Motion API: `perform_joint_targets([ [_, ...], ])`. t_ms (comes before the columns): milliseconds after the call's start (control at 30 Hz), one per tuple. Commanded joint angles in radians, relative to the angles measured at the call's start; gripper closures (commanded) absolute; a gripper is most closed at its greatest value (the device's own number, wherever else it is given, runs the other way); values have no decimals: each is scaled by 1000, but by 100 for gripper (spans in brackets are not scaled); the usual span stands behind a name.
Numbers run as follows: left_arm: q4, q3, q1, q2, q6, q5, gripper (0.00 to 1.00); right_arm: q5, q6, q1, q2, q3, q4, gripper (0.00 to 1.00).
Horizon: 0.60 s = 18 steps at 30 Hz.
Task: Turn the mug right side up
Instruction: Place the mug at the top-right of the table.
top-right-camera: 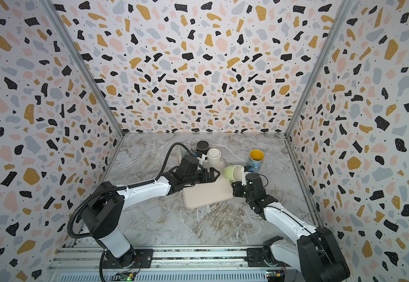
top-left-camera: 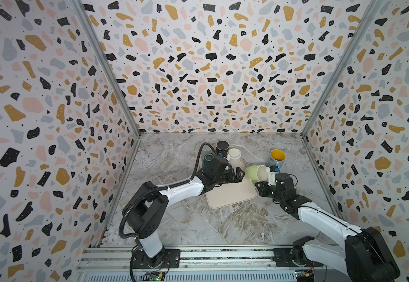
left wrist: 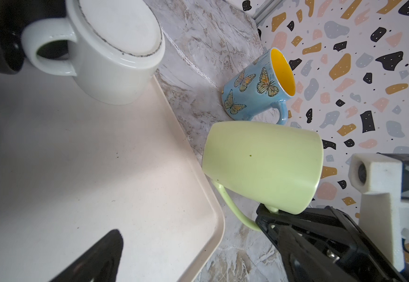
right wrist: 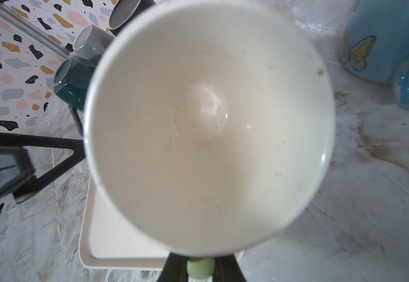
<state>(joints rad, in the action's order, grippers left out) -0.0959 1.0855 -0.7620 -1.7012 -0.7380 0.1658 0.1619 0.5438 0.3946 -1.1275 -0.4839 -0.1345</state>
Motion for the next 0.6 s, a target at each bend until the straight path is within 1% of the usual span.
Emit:
perform_joint_targets([
  [0,-6,-22,5,50,53,-43,0,-25,-33,3,18,-78,-20,100],
  [233,76,-25,6,95,137,-199,0,-48,-61,0,-13,-143,78,100],
  [567,50,-147,5,214,209,-414,0,-62,-153,-37,-114,-316,285,100],
])
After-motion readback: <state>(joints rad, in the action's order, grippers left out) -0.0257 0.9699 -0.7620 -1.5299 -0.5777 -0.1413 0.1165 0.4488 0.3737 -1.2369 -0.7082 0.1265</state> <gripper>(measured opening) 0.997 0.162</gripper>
